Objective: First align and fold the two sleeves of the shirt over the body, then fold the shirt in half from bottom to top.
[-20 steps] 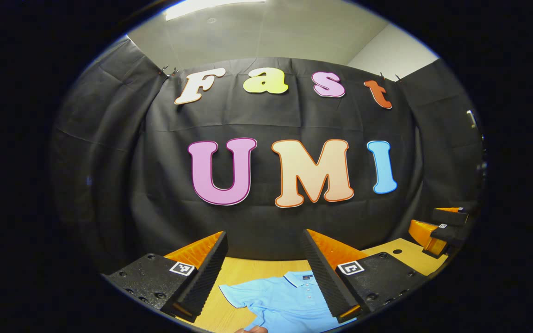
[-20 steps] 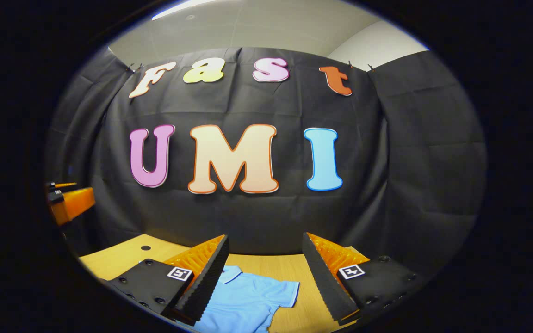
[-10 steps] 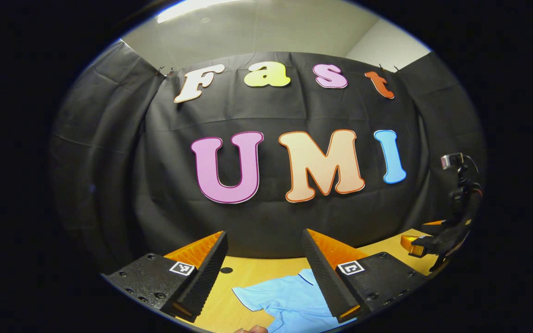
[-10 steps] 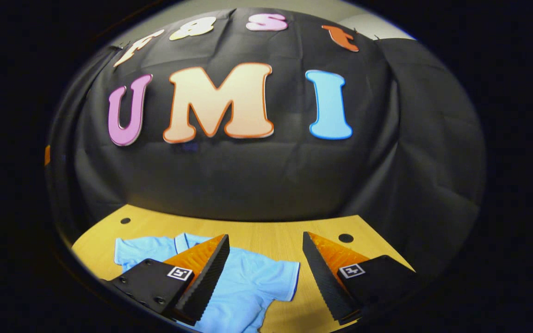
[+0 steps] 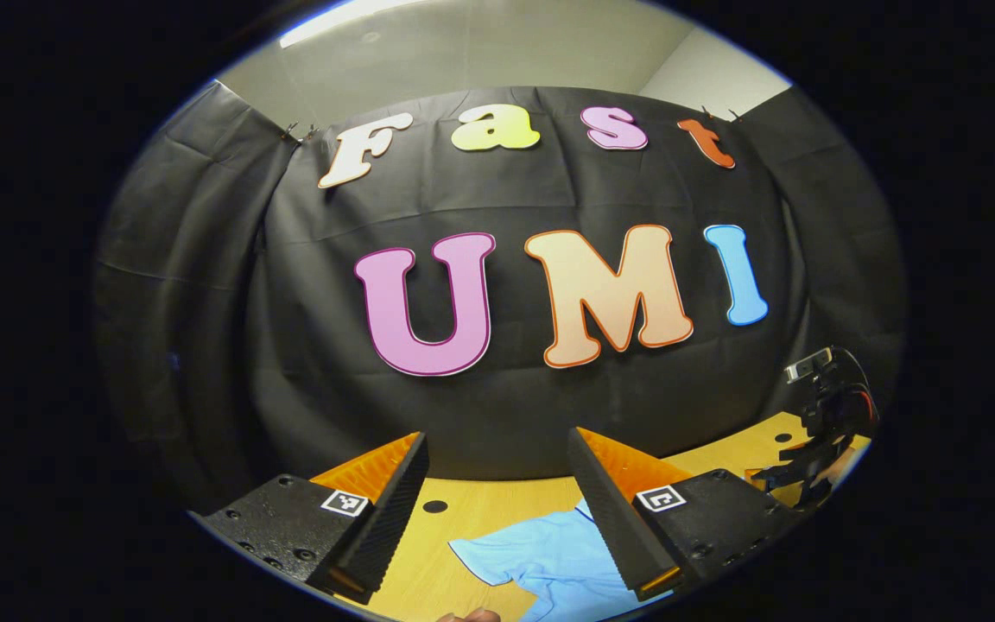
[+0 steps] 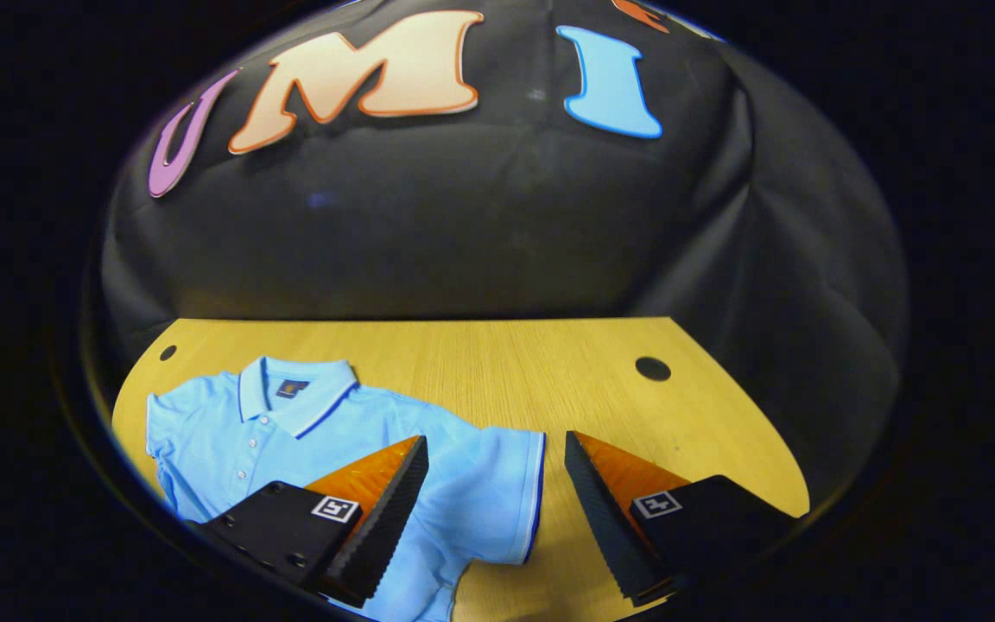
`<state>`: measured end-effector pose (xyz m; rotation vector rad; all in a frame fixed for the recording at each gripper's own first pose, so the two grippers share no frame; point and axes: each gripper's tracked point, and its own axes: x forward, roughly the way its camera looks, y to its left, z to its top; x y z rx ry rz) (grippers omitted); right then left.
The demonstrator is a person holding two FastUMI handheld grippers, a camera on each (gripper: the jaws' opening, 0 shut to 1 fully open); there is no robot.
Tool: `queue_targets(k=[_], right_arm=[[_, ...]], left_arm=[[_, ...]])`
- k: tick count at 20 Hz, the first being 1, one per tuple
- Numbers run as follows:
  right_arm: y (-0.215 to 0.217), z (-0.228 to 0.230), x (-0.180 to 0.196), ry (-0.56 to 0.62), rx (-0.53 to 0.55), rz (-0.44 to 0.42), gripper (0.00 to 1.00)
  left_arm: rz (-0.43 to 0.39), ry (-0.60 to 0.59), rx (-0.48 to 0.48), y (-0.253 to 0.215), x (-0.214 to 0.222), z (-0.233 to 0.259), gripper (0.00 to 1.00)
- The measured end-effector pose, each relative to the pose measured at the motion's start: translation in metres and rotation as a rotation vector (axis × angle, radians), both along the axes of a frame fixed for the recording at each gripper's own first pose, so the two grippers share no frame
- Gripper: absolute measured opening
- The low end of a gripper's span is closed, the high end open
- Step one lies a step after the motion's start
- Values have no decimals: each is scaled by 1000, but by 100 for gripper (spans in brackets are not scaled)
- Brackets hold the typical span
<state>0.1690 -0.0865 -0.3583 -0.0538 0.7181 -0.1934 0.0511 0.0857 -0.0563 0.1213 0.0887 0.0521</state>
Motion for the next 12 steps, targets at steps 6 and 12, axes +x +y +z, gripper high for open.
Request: queue_targets(k=[6,12], right_arm=[[-18,-56,-9,156,45,-79,99],[-17,-63,-7,176,88,-104,99]], left_arm=[[-4,29,5,6,8,-13,96],[-20,44,-5,4,11,-19,96]])
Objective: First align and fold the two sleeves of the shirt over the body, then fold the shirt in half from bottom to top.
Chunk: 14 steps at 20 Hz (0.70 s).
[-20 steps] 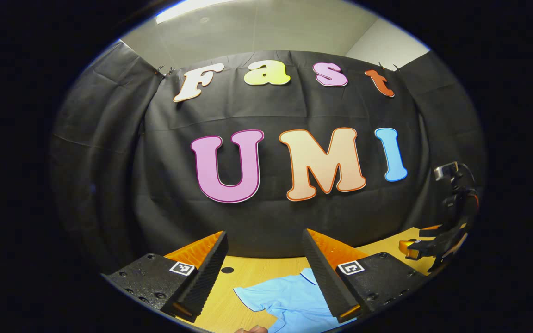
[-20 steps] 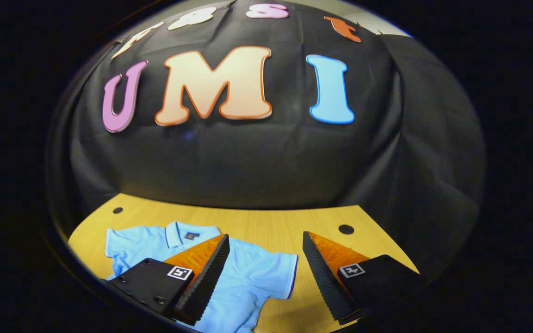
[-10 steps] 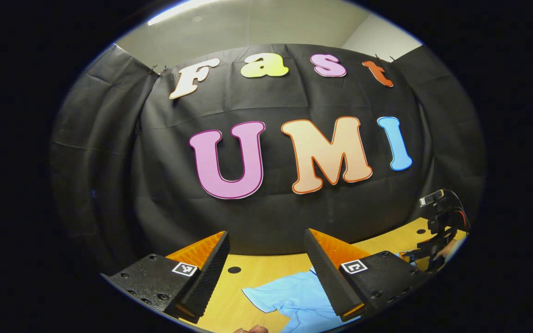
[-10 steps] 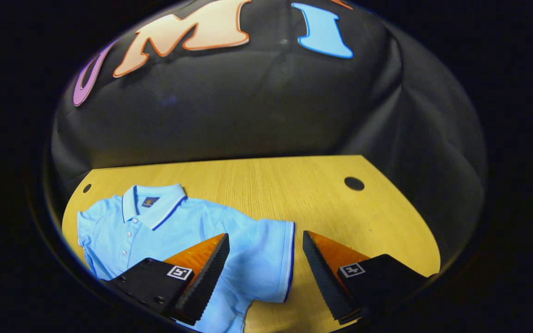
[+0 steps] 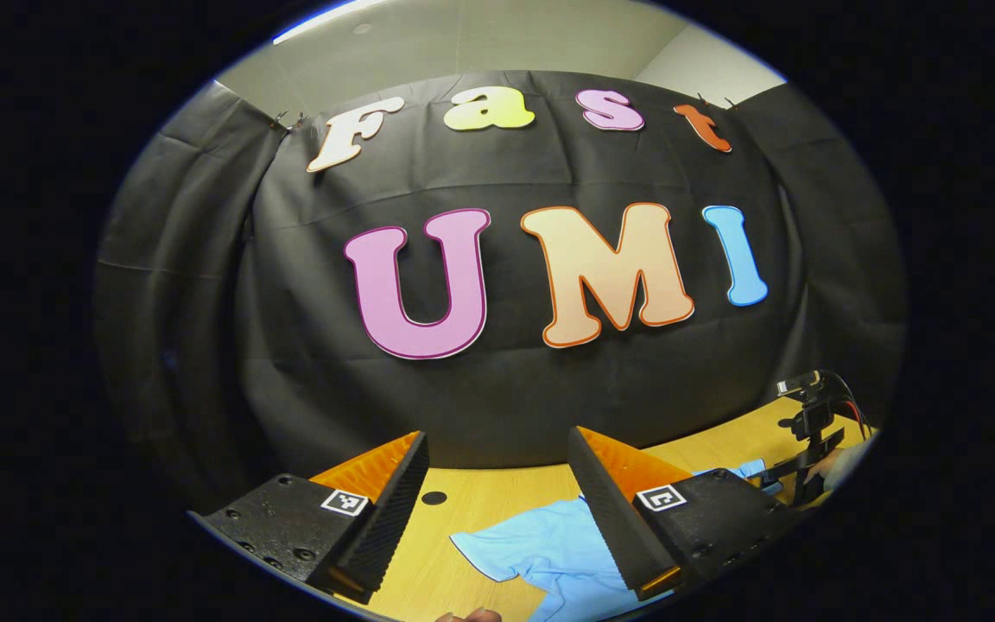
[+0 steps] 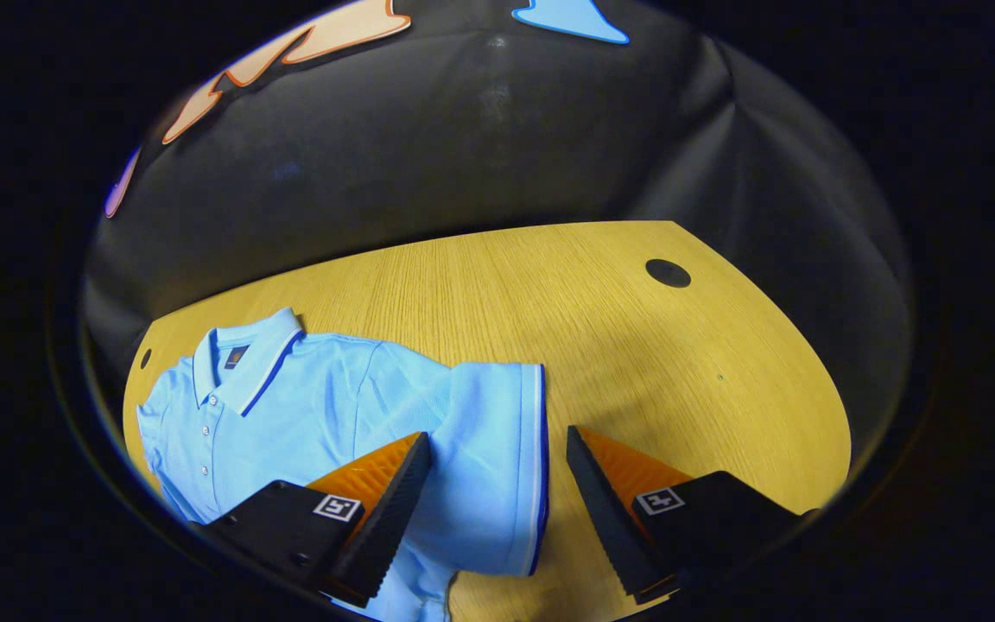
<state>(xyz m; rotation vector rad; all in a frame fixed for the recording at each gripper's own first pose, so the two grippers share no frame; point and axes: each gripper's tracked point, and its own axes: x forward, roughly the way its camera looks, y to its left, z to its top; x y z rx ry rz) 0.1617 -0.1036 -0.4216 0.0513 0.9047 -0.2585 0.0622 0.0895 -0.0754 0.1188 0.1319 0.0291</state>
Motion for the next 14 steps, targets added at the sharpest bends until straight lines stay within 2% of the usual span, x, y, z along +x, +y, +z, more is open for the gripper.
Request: queue_targets(k=[1,6,8,14], right_arm=[[-1,-1,1,-4,-1,-1,98],[22,0,0,-12,76,24,12],[28,8,-1,-7,124,29,5],[85,38,12,-94,288,48,4]], left_arm=[[0,1,-5,0,0,0,96],[-7,11,-19,-3,0,-5,96],[-3,9,-17,-2,0,-3,96],[9,14,-45,1,-4,-7,96]])
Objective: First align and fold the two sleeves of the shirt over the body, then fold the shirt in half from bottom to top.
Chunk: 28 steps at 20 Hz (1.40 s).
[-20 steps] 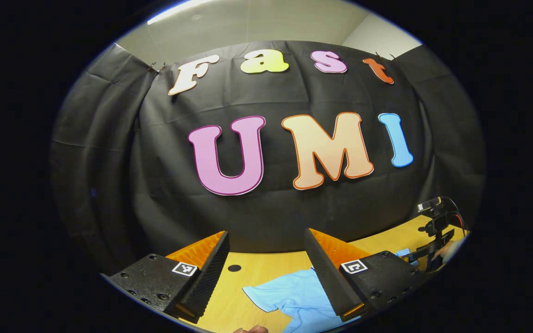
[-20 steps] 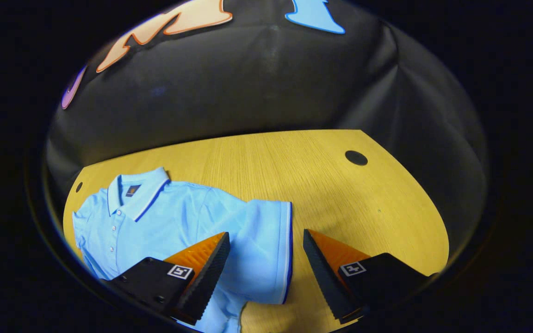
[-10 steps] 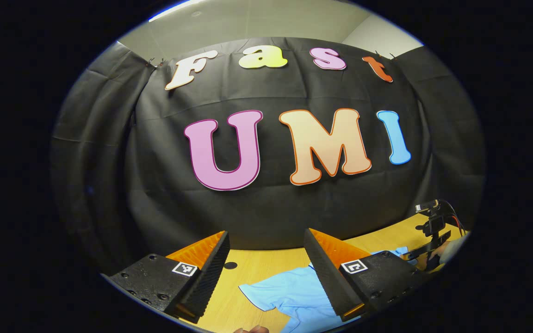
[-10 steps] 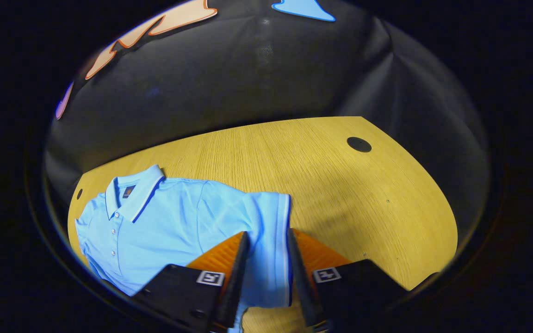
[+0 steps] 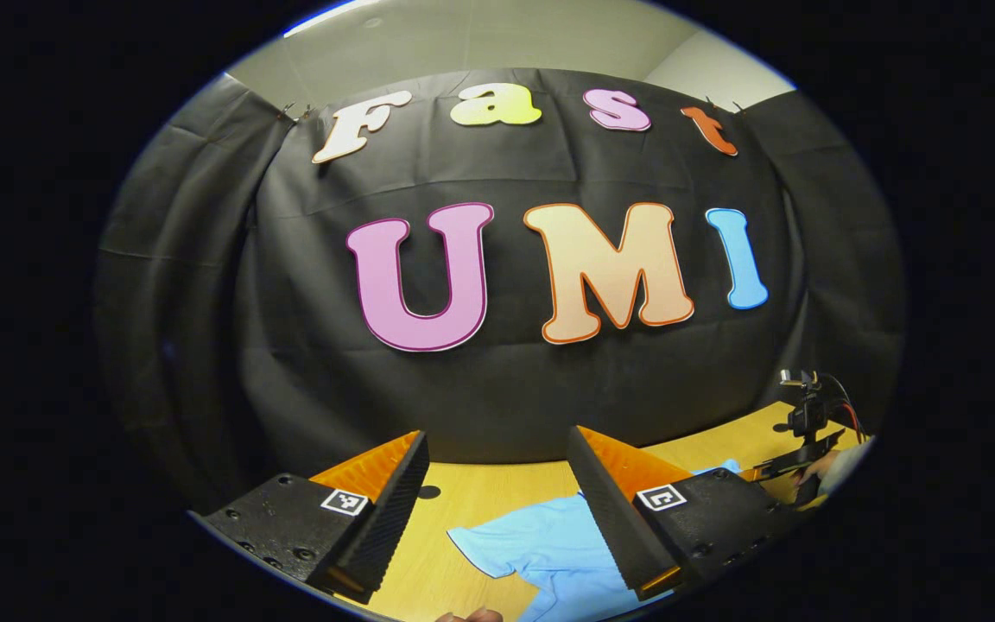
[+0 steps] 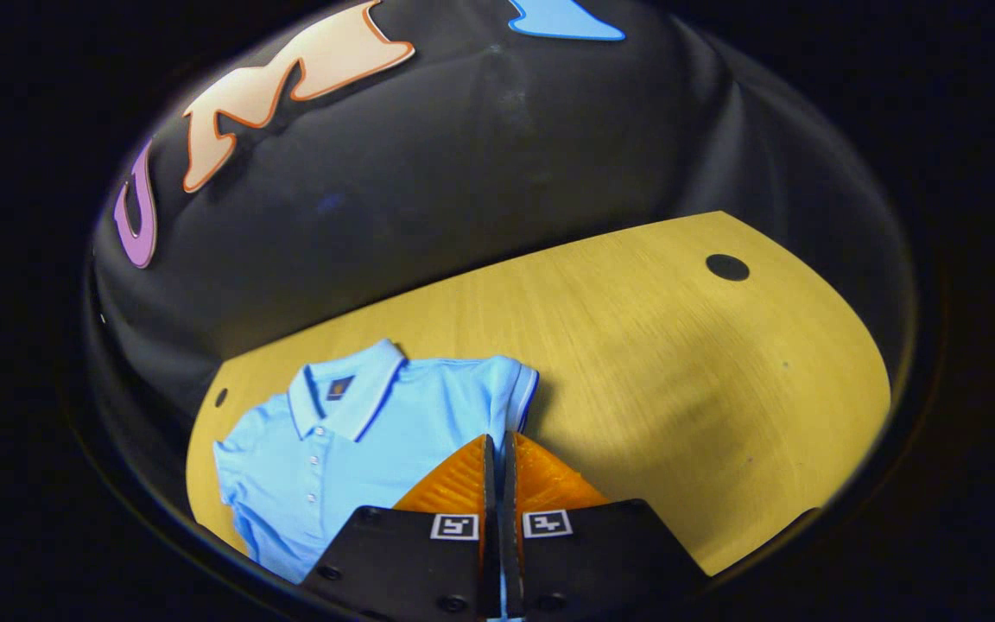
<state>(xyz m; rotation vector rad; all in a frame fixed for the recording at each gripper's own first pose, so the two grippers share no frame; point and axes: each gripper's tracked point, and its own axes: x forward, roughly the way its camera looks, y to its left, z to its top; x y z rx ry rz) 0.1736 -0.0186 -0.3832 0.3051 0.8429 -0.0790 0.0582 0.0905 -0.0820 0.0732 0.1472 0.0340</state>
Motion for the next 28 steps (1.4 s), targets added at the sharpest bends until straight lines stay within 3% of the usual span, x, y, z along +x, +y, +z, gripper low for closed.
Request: queue_targets(k=[4,10,11,14,15,17,18,19,23,24,25,27,28], right_arm=[[55,-4,2,1,113,19,4],[114,-28,-12,66,178,85,3],[118,-22,-16,59,184,101,10],[118,-11,-20,6,134,168,81],[114,-1,-25,-8,117,181,95],[109,17,-30,-43,100,195,98],[105,27,-32,-61,87,203,93],[101,36,-37,-75,71,210,98],[77,66,-56,-110,12,231,98],[72,73,-60,-118,0,236,93],[67,77,-66,-125,-12,236,98],[57,83,-78,-127,-28,237,98],[49,83,-82,-121,-46,235,93]], left_arm=[[18,21,-15,6,-2,-7,96],[65,84,-65,25,5,-43,96],[76,100,-79,29,8,-52,96],[95,150,-106,36,18,-84,96],[100,173,-121,38,23,-97,97],[119,211,-164,43,32,-122,96],[127,231,-182,44,35,-138,96],[141,257,-186,47,39,-154,97],[187,371,-176,59,52,-218,99],[197,403,-166,61,53,-232,99],[210,439,-159,65,51,-247,99],[229,502,-146,68,50,-274,98],[233,535,-146,67,49,-285,97]])
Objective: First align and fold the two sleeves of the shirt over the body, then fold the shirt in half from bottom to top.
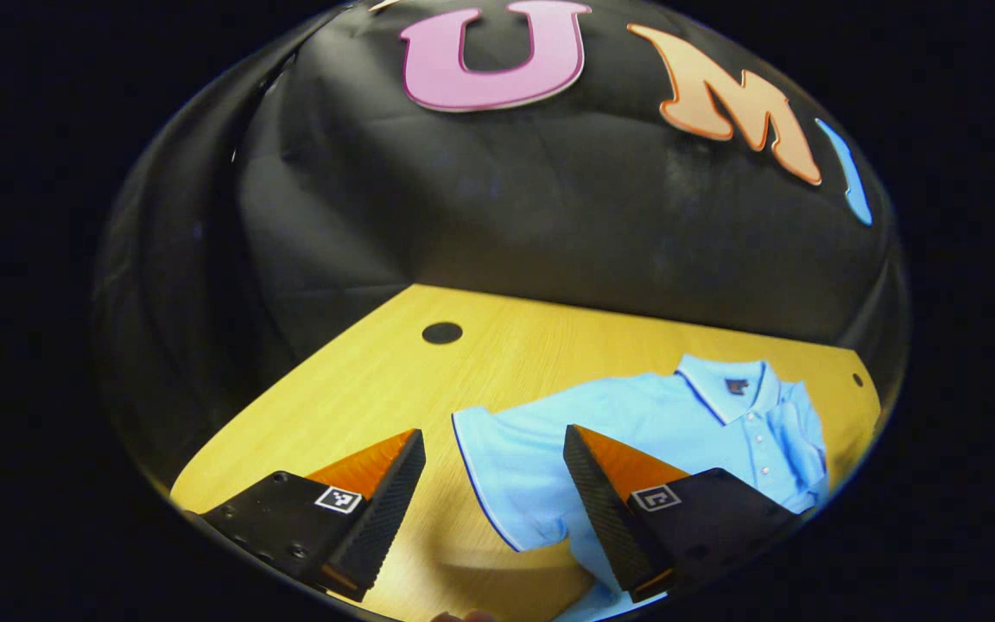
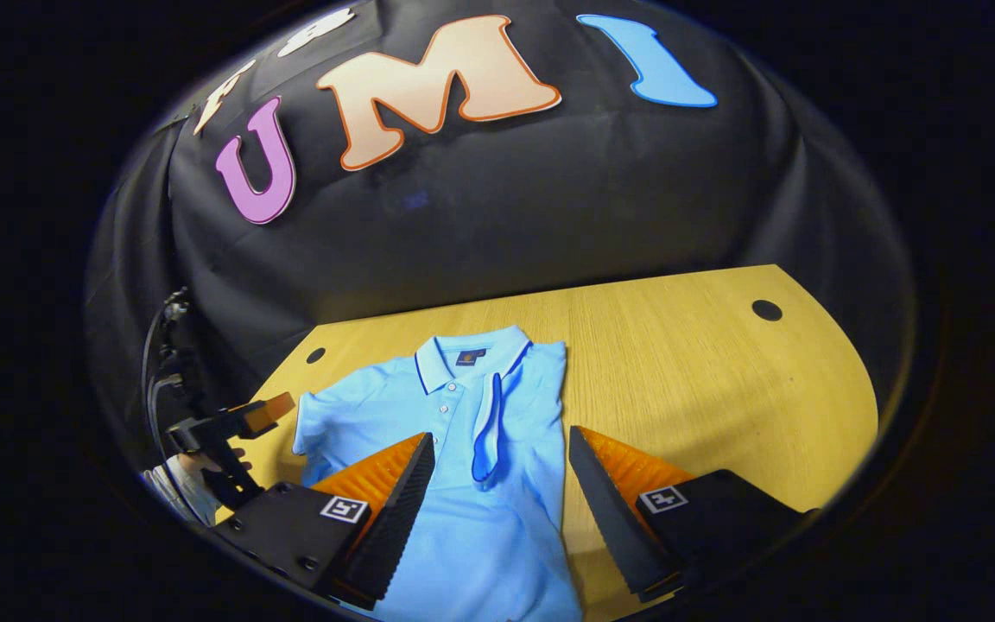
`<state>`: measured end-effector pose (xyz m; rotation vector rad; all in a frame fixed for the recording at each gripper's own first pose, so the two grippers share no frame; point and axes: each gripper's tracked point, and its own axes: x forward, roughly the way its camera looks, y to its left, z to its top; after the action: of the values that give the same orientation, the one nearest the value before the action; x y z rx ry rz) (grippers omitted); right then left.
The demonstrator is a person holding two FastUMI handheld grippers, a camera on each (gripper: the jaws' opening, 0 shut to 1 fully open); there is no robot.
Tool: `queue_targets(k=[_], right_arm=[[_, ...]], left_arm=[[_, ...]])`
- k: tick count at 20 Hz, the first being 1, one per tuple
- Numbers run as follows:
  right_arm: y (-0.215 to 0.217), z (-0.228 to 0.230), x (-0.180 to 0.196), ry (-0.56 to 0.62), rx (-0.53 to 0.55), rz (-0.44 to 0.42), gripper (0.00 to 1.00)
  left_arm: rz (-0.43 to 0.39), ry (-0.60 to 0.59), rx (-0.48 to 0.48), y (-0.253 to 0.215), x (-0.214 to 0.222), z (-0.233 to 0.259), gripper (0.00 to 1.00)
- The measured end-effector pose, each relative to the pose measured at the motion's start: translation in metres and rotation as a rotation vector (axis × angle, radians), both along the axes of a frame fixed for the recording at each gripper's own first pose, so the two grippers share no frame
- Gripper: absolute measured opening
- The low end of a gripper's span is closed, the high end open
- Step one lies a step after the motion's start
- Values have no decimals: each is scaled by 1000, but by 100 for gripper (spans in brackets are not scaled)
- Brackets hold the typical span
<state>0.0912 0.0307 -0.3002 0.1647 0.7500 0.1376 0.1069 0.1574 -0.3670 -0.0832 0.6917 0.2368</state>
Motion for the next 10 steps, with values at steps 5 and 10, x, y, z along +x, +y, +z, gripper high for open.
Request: queue_targets(k=[5,10], right_arm=[[-26,-9,-26,52,-24,-32,98],[-31,-4,-33,50,-31,-23,98]], left_arm=[[7,121,0,-1,-4,-37,95],[-9,125,-56,-7,2,-36,94]])
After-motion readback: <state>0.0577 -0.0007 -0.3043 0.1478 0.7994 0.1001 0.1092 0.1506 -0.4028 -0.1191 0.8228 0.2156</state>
